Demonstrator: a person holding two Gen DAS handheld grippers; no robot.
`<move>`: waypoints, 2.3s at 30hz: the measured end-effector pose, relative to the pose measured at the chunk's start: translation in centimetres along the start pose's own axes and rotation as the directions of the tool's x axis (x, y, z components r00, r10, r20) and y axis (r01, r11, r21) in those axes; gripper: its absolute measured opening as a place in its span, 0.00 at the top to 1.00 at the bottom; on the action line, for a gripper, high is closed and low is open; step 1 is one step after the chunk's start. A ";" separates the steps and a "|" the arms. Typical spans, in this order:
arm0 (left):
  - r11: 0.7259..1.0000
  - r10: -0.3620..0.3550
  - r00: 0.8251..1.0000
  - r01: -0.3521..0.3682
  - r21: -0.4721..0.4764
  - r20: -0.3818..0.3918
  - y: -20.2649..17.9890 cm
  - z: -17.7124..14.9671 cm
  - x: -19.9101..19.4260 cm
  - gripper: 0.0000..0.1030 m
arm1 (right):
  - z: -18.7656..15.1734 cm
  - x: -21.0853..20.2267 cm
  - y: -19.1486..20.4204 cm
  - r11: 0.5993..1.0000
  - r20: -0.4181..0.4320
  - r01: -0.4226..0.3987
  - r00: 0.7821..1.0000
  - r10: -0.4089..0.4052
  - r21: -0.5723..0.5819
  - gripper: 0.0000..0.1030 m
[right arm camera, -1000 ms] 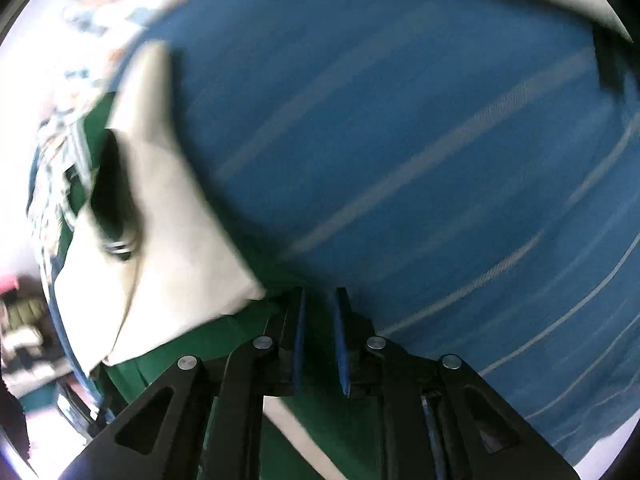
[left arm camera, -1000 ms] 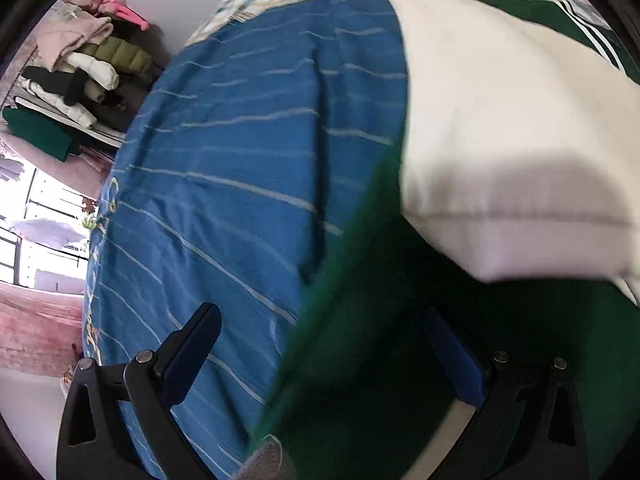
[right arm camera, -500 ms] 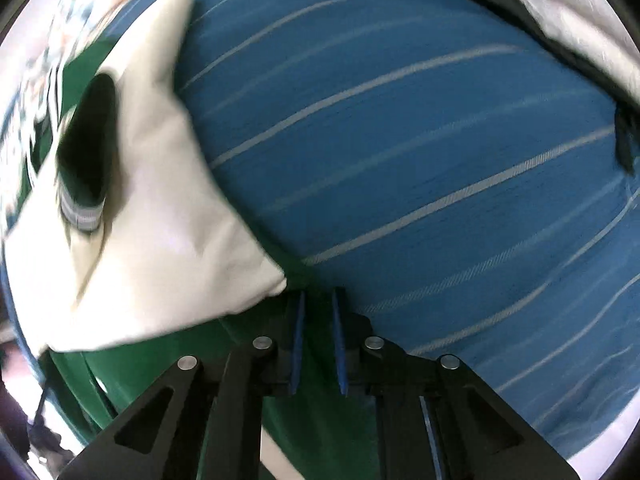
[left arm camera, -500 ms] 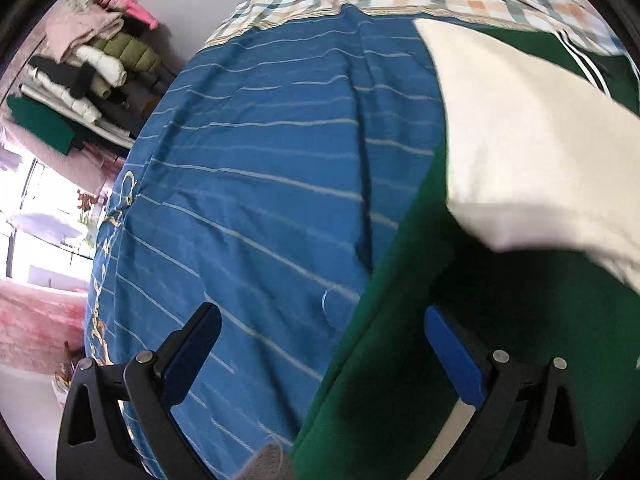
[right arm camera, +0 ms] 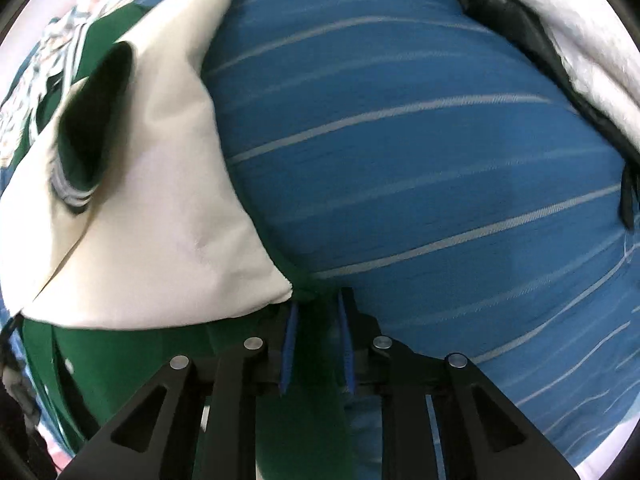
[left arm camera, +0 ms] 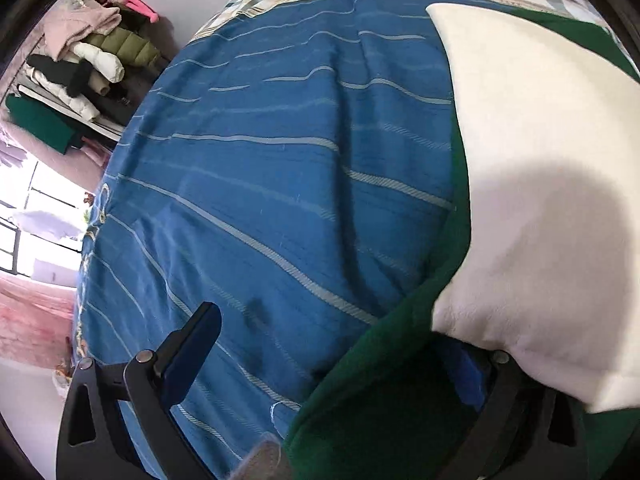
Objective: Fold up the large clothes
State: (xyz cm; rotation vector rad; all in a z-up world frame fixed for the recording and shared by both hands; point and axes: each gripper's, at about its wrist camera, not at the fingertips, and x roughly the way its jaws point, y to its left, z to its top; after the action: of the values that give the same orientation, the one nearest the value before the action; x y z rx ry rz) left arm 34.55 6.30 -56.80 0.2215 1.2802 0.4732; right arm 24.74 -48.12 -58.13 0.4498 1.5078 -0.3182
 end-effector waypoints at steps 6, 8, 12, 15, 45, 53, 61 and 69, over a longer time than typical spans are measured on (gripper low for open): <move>0.997 0.020 0.999 -0.023 0.070 0.046 3.6 -4.0 -6.0 0.00 | -2.1 -3.9 4.2 0.988 -0.019 0.155 0.988 -0.155 -0.017 0.75; 0.998 0.011 0.999 -0.014 0.068 0.050 5.6 -7.2 -8.7 0.00 | -5.8 -6.8 6.2 1.000 -0.028 -0.030 0.999 0.030 -0.010 0.73; 0.997 0.039 0.999 -0.038 0.070 -0.018 8.6 -14.2 -11.0 0.00 | -14.4 -5.3 11.8 0.903 -0.259 -0.424 0.867 0.426 0.067 0.73; 0.998 0.044 0.993 -0.038 0.057 -0.105 9.3 -18.2 -10.5 0.00 | -20.2 -0.6 16.7 0.835 -0.419 -0.525 0.729 0.541 0.165 0.73; 0.970 -0.145 0.982 0.166 0.177 -0.125 7.3 -22.6 -4.8 0.00 | -21.0 2.6 33.2 0.963 -0.253 -0.261 0.929 0.271 0.073 0.96; 0.975 -0.206 0.959 0.219 0.047 -0.192 7.0 -21.1 -3.6 0.00 | -20.5 2.2 35.3 0.968 -0.301 -0.251 0.925 0.231 -0.029 0.90; 0.992 -0.110 0.988 0.117 0.057 -0.104 5.2 -21.9 -12.8 0.00 | -19.4 -5.5 17.2 0.980 -0.179 -0.081 0.977 0.114 0.182 0.71; 0.988 -0.136 0.980 0.146 0.057 -0.146 -6.1 -26.1 -21.4 0.00 | -22.2 1.2 13.6 0.975 -0.352 -0.212 0.910 0.221 0.064 0.78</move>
State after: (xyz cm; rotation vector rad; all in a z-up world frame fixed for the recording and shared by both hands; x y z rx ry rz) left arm 6.55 -11.45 -48.20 0.1543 1.4418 0.3287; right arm 11.65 -25.60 -58.30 0.7183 1.7892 -0.0799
